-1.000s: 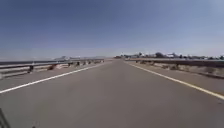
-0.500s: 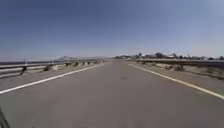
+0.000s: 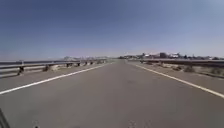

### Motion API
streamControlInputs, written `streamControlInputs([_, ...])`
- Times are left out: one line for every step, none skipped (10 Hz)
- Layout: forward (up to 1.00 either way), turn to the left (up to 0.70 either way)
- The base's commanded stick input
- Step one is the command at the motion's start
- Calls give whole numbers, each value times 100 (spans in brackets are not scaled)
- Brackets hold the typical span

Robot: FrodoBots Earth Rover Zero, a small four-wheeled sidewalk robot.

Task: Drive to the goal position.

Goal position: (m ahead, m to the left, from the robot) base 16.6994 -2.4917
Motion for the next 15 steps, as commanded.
streamControlInputs([100,0])
streamControlInputs([100,0])
streamControlInputs([100,0])
streamControlInputs([100,0])
streamControlInputs([100,-27])
streamControlInputs([100,-27])
streamControlInputs([100,-27])
streamControlInputs([100,-16])
streamControlInputs([100,-4])
streamControlInputs([100,0])
streamControlInputs([100,0])
streamControlInputs([100,0])
streamControlInputs([100,0])
streamControlInputs([100,0])
streamControlInputs([100,0])
